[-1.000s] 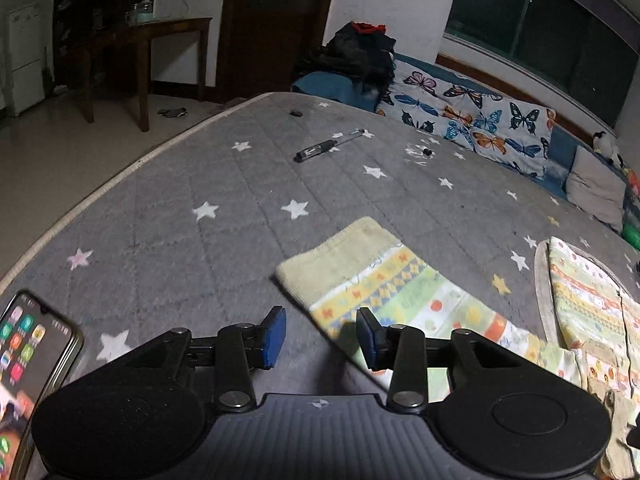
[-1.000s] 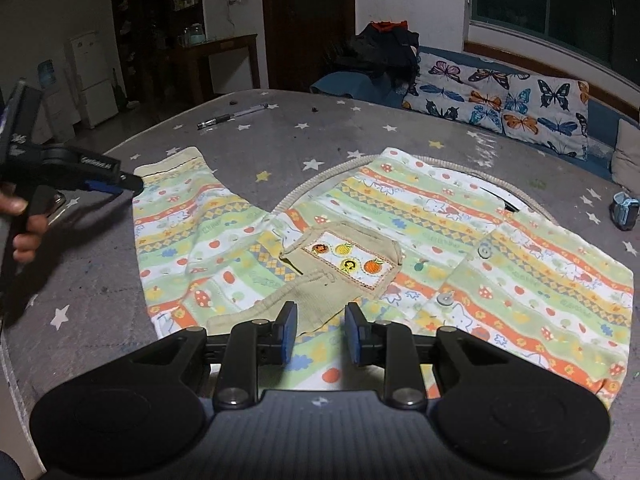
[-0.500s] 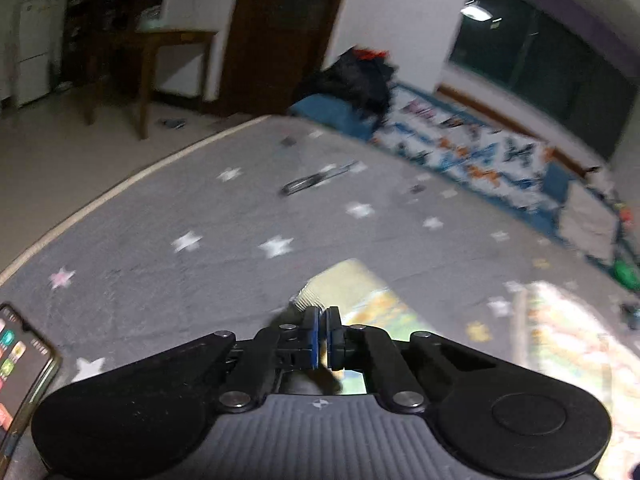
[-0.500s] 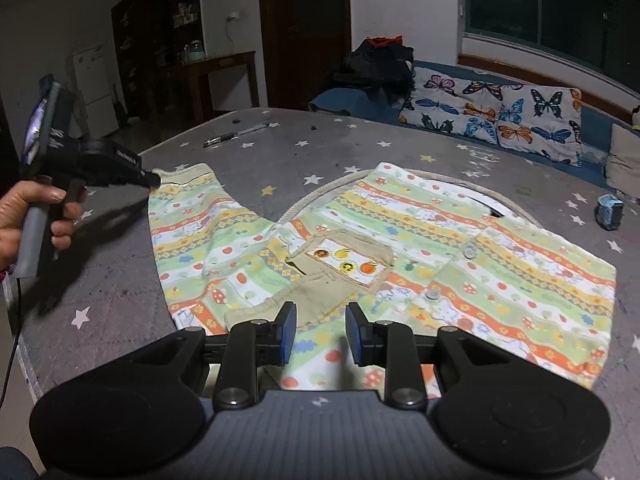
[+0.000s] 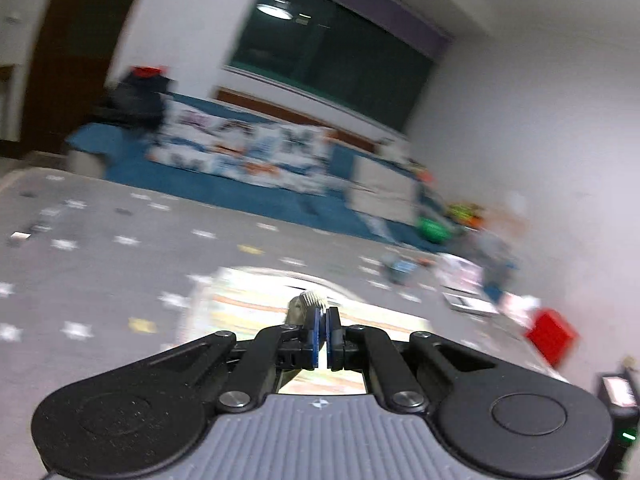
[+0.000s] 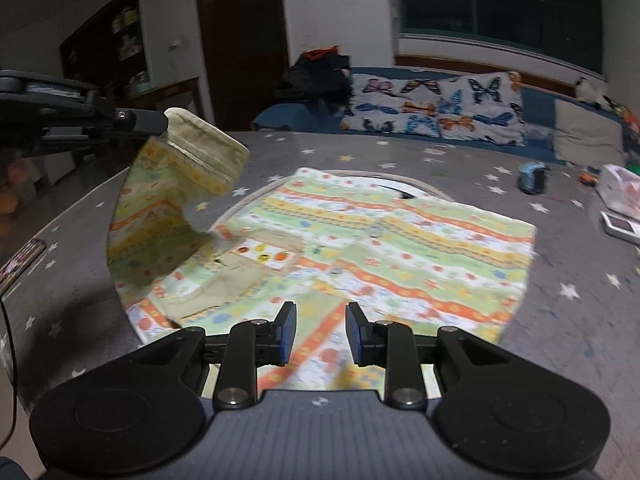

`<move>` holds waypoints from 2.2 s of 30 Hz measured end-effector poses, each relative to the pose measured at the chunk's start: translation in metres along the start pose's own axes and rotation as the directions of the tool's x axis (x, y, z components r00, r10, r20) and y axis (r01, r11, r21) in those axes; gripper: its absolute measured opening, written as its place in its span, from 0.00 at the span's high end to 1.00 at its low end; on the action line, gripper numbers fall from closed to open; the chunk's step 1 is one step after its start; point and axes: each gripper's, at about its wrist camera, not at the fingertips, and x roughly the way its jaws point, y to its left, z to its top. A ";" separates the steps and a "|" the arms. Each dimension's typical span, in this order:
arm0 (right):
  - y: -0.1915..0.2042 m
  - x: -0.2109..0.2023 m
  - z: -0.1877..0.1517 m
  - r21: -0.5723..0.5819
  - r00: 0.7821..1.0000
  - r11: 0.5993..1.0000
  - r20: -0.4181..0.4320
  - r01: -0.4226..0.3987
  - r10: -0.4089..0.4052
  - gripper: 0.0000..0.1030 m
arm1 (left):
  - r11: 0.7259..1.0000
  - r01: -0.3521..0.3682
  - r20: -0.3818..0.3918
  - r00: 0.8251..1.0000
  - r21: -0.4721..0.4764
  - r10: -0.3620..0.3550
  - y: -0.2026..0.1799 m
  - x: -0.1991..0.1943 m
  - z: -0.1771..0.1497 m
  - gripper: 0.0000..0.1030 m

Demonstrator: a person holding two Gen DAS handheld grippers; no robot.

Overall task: Fold clothes
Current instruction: 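Fold the sleeve with the left gripper across the shirt front, then grasp the khaki sleeve cuff with the right gripper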

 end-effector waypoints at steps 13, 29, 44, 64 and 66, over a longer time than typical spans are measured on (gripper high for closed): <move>-0.038 -0.011 -0.015 0.133 0.998 0.989 -0.009 0.061 -0.060 0.74 | 0.971 0.178 -0.229 0.963 0.157 -0.139 -0.054 0.041 -0.058 0.94; -0.020 0.023 -0.025 0.179 0.997 0.984 -0.077 -0.015 0.029 0.75 | 0.965 -0.109 -0.172 0.973 0.240 0.152 0.041 -0.030 -0.076 0.58; -0.018 0.008 -0.006 0.138 0.999 0.989 0.002 0.045 -0.046 0.98 | 0.951 -0.120 -0.213 0.959 0.286 0.186 0.046 -0.020 -0.093 0.54; -0.025 0.018 -0.004 0.066 0.982 0.981 -0.049 0.184 -0.181 0.93 | 0.951 -0.129 -0.225 0.954 0.281 0.196 0.050 -0.023 -0.080 0.58; -0.023 0.014 -0.001 0.056 0.983 0.981 -0.026 0.185 -0.184 0.92 | 0.958 -0.124 -0.213 0.960 0.258 0.182 0.048 -0.023 -0.071 0.58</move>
